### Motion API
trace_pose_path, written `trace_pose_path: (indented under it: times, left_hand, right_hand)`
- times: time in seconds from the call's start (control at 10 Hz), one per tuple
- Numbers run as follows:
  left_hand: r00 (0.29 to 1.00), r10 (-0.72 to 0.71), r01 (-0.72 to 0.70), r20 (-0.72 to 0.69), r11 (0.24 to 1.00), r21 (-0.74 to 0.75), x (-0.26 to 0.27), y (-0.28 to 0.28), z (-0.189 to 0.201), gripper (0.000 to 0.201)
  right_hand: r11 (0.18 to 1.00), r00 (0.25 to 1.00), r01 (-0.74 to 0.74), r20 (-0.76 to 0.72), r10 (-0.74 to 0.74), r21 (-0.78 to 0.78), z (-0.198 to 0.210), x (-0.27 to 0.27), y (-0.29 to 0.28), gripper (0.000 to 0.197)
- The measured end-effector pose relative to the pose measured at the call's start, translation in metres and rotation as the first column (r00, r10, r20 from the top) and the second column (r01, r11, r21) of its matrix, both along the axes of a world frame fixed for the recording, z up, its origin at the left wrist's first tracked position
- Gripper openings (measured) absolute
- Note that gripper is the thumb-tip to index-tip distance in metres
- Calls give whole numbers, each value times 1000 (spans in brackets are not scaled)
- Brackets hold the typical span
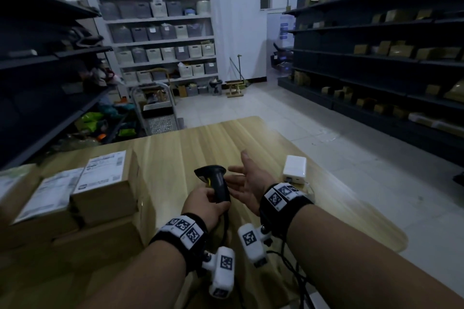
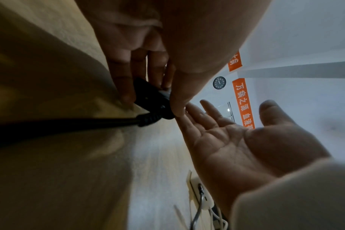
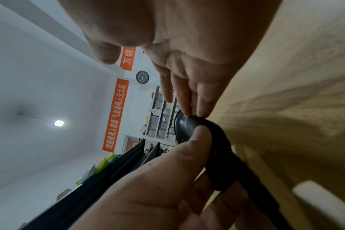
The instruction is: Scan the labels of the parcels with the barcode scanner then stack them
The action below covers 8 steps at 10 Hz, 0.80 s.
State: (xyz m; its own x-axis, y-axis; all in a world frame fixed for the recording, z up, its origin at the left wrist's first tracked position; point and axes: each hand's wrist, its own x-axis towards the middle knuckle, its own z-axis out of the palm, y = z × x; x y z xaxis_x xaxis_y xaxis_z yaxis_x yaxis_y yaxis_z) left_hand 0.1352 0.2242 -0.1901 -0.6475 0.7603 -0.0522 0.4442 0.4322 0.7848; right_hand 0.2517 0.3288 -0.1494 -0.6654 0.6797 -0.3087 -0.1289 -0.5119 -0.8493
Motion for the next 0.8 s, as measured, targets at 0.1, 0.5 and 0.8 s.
trace_pose_path:
  times: [0.1,0.5,0.8]
  left_hand:
    - [1000,17,-18,-10,999,-39,-5,5,-5,38]
    - [997,70,-70,-13,997,-41,-5,-5,-6,61]
    - [997,57,-70,59,964,256,16,-57,56,23]
  right_hand:
    - [1000,1000,8,-4,-8,-19,-6,-5,4,71]
    - [996,990,57,126,-65,69,-15,3,-2,57]
    - [940,961,243,74,-268,239,38,26,-38,53]
